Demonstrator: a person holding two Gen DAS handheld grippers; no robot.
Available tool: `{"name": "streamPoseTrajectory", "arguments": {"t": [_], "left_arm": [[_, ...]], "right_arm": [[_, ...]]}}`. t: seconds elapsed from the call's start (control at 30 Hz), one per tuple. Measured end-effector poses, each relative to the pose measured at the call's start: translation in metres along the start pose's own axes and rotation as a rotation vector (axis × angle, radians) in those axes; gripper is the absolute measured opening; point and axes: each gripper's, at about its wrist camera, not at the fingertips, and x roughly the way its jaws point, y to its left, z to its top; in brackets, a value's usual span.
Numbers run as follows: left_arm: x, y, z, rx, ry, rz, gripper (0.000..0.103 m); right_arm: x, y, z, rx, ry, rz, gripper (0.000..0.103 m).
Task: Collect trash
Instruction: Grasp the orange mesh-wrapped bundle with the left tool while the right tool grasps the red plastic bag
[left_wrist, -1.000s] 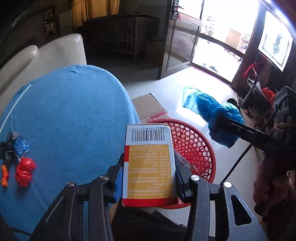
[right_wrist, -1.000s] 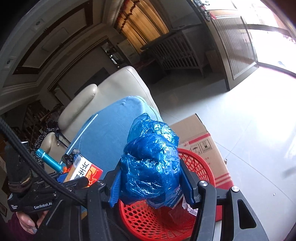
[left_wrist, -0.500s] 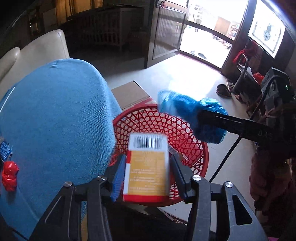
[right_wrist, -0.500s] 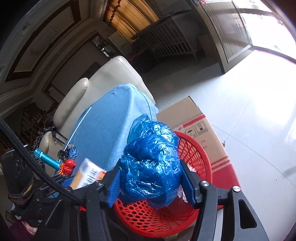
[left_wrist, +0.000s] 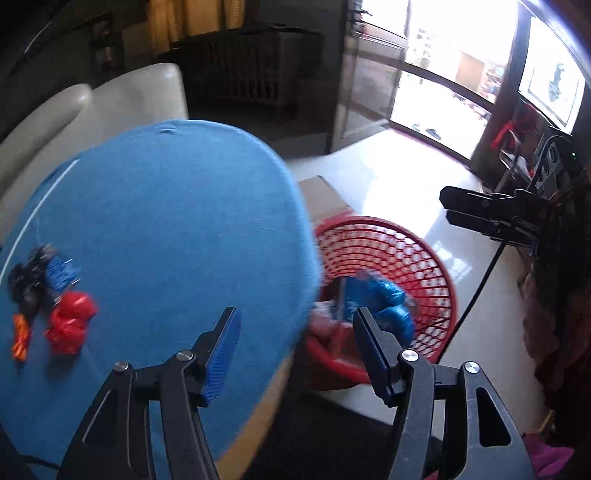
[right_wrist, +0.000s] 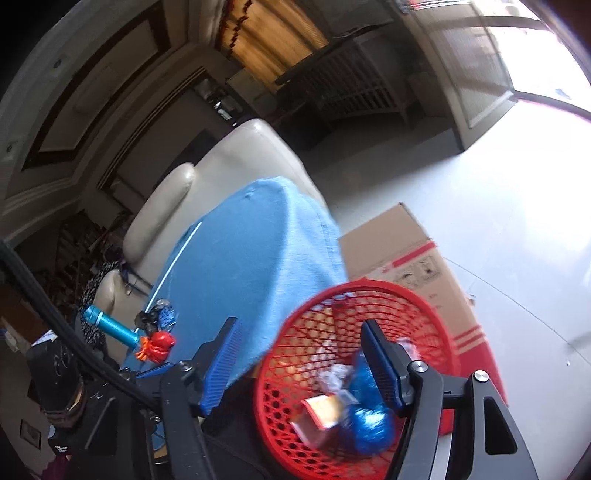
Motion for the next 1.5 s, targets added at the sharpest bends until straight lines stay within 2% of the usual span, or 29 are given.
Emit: {"name": "streamPoseTrajectory", "arguments": {"t": [0.33, 0.4, 0.53, 0.7, 0.87, 1.0, 1.2, 1.27, 1.33, 1.4, 1.43, 1.47, 1.5], "left_arm": [[-0.071, 0.17, -0.064, -0.263, -0.058, 0.31, 0.066], [-0.081, 0.206, -0.077, -0.324, -0.058, 0.351, 0.066], [-0.09, 0.25, -0.097, -0.403, -0.064, 0.4, 0.066], [-0.084, 0.286, -0.109, -0.459, -0.07, 0.4, 0.066], [-0.078, 0.31, -0.115, -0.459, -0.068, 0.389, 0.066], [-0.066, 0.328, -0.108, -0.46, -0.049, 0.33, 0.066], [-0.038, 0.347, -0.088, -0.473, -0.026, 0.229, 0.066], [-0.027, 0.354, -0.084, -0.482, -0.009, 0.178, 0.066], [-0.014, 0.361, -0.081, -0.506, 0.014, 0.181, 0.066], [-0.004, 0.368, -0.081, -0.539, 0.02, 0.162, 0.066], [-0.001, 0.369, -0.082, -0.552, 0.022, 0.159, 0.062], [0.002, 0.371, -0.083, -0.567, 0.031, 0.165, 0.05], [0.004, 0.371, -0.083, -0.573, 0.04, 0.171, 0.044]], "right_arm": [[0.064, 0.11, 0.002, -0.202, 0.123, 0.1, 0.07], [0.083, 0.138, -0.001, -0.243, 0.161, 0.128, 0.07], [0.119, 0.187, -0.007, -0.309, 0.235, 0.166, 0.07], [0.174, 0.238, -0.025, -0.327, 0.363, 0.213, 0.07], [0.232, 0.273, -0.053, -0.308, 0.505, 0.22, 0.07], [0.269, 0.287, -0.065, -0.26, 0.575, 0.19, 0.07], [0.311, 0.295, -0.072, -0.142, 0.619, 0.125, 0.07], [0.318, 0.3, -0.075, -0.149, 0.618, 0.107, 0.07], [0.324, 0.306, -0.079, -0.174, 0.613, 0.085, 0.068], [0.33, 0.311, -0.084, -0.199, 0.611, 0.071, 0.062], [0.332, 0.313, -0.086, -0.215, 0.616, 0.067, 0.057], [0.332, 0.316, -0.088, -0.247, 0.603, 0.06, 0.046], [0.332, 0.318, -0.09, -0.271, 0.601, 0.055, 0.044]]}}
